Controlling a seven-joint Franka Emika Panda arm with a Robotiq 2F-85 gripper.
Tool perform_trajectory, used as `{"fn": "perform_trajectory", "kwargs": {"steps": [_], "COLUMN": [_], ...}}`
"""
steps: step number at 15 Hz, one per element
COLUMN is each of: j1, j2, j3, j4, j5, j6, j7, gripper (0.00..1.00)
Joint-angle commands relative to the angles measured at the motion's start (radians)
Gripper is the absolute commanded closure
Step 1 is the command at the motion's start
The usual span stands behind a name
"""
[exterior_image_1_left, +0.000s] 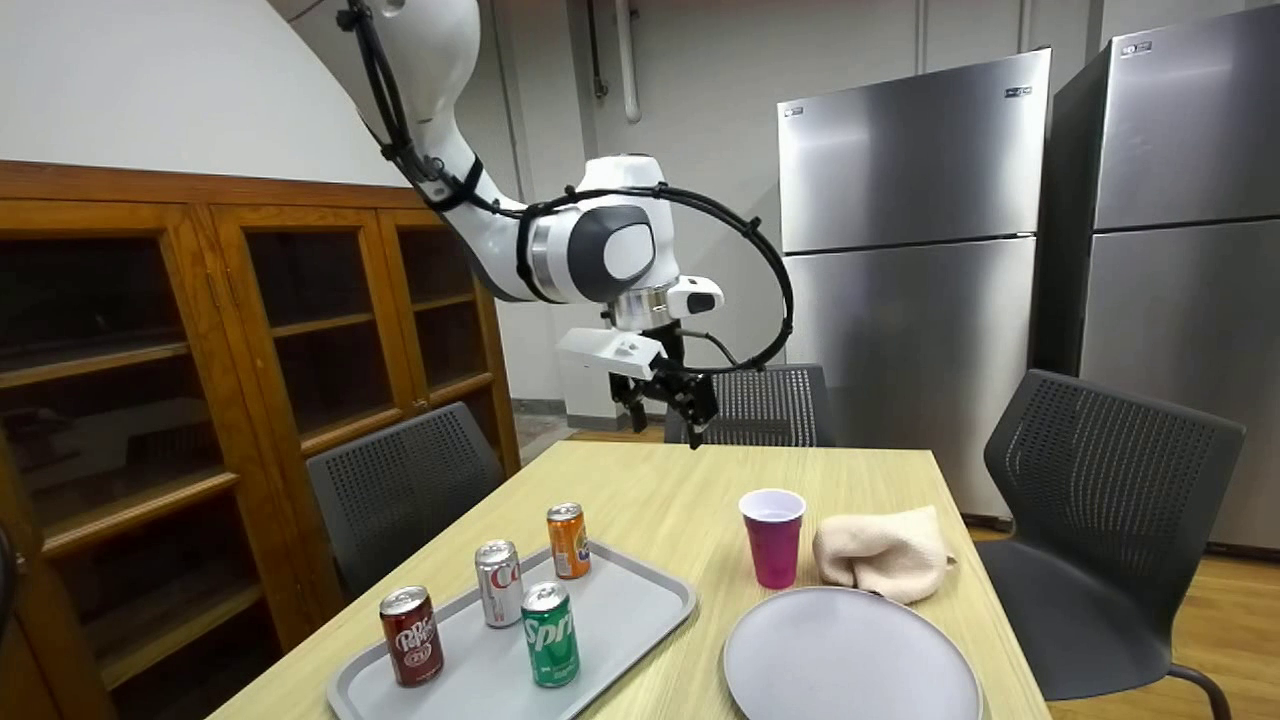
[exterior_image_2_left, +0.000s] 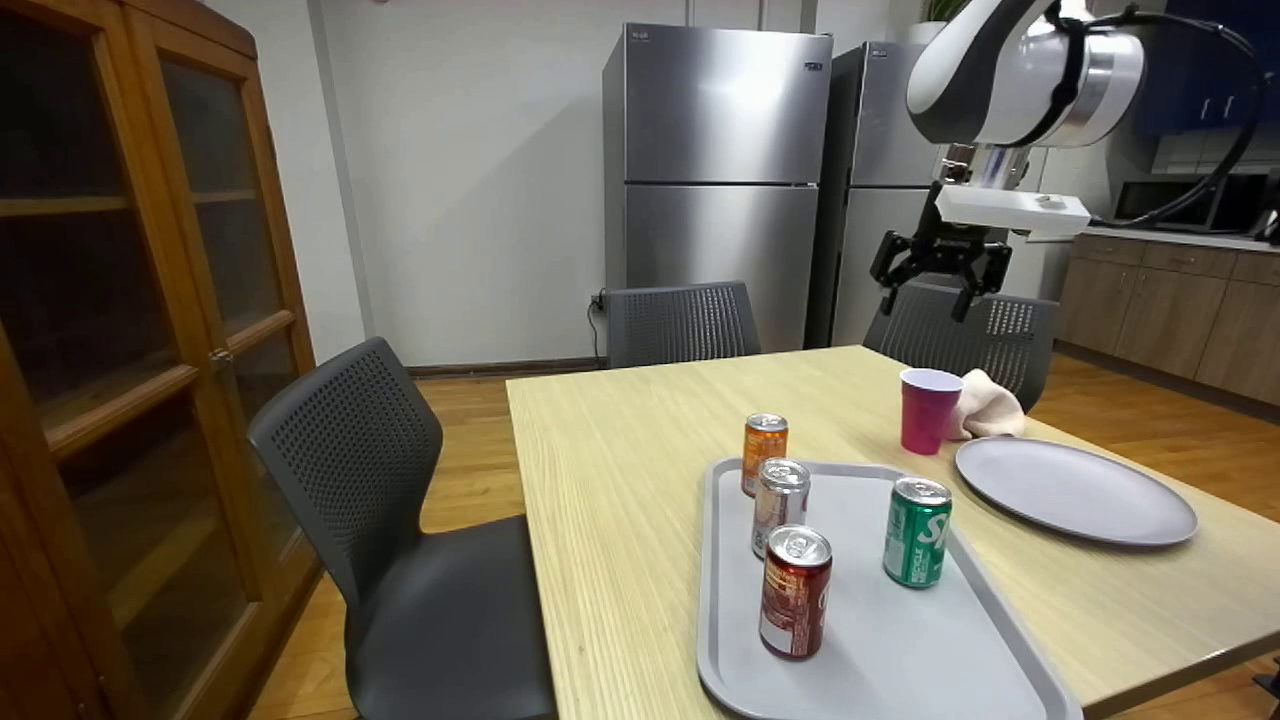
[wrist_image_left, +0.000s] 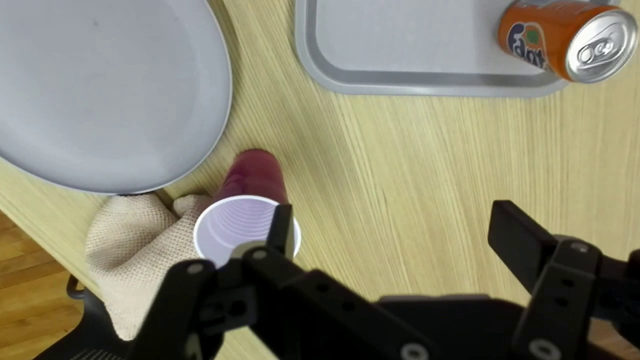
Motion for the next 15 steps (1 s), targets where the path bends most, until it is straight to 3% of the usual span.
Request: {"fn": "perform_trajectory", "kwargs": {"steps": [1,15], "j1": [0.02,0.118], "j2": [-0.075,-0.117], "j3": [0.019,0.086], "j4": [-0.082,-0.177], "j5": [-0.016,-0.029], "j6": [0.013,0.048], "j7": [-0.023,-0.022], "gripper": [0.0,0.0]}}
